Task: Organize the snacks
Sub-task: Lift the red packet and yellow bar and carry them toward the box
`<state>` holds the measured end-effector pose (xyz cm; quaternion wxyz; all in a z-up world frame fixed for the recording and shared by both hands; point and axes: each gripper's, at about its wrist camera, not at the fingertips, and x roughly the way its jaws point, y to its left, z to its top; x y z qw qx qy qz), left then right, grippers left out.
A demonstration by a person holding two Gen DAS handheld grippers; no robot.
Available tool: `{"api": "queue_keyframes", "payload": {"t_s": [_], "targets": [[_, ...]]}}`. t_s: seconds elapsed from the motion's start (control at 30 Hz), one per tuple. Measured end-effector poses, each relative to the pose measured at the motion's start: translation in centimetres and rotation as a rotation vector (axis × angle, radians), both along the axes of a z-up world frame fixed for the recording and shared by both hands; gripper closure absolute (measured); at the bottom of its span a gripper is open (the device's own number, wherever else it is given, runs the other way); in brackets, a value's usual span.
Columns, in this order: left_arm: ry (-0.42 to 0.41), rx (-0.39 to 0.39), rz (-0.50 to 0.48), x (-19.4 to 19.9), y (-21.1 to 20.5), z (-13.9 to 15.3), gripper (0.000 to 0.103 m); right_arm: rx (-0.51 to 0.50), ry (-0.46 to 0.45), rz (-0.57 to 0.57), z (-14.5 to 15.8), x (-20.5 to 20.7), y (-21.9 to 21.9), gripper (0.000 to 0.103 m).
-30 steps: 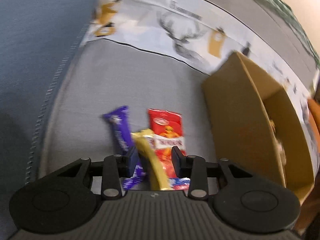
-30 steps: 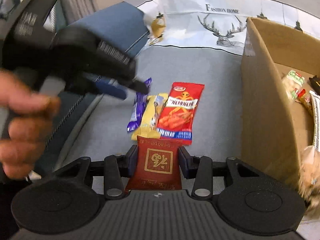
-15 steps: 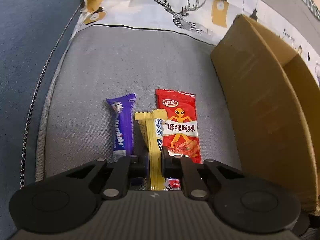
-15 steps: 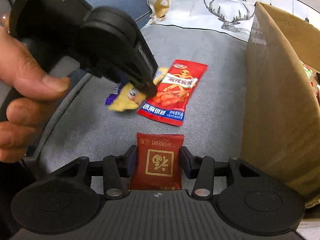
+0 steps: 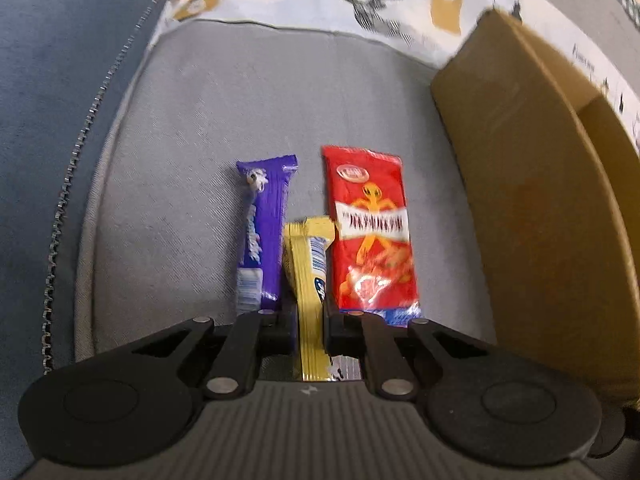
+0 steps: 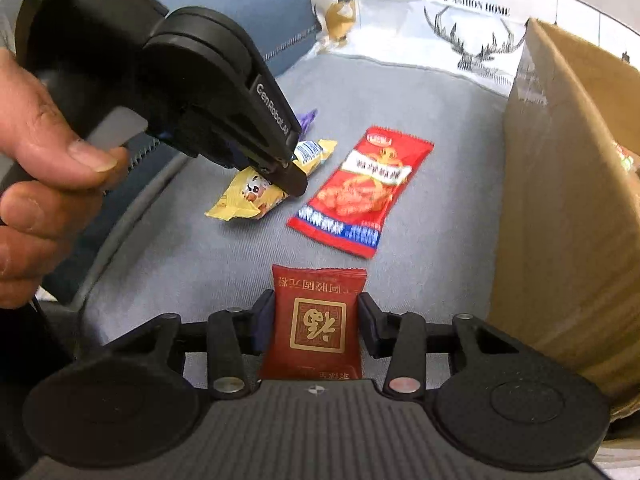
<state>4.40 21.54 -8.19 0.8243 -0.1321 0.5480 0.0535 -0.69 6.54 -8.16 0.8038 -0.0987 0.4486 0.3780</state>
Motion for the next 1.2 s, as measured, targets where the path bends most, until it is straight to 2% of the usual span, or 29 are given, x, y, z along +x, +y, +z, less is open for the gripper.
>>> {"api": "queue_keyframes", "payload": {"t_s": [0.27,0.43,0.53,0.83,1.07,1.2], "targets": [[-0.013,0.01,-0.017,-0.1,-0.2,0.0,0.092,-0.008,-0.01,0.006,-0.1,-0.5,0.3,0.057],[-0.101,-0.002,-0.001,-0.6,-0.1,1.6,0.092,0.019,-0.029,-0.011,0.6,-0.6,0.0,0.058],[-0.156,-0.002,0.032,-1.1,-0.1,2.7,0.092,0.056,-0.07,-0.022,1.6,-1.0,-0.4,0.058],[-0.346,-0.032,0.091,-4.0,-0.5,6.4,0.092,0.16,-0.222,-0.025,5.3,-2.8,-2.2,0.058],[-0.437,-0.072,0.124,-5.0,-0.3,8.1,0.092,0.227,-0.322,-0.028,9.2,-3.1,-4.0,0.058],[-0.451,-0.068,0.119,-4.6,-0.9,8.3,0.092,0.278,-0.297,-0.062,11.6,-1.4,-5.5,0.058]]}}
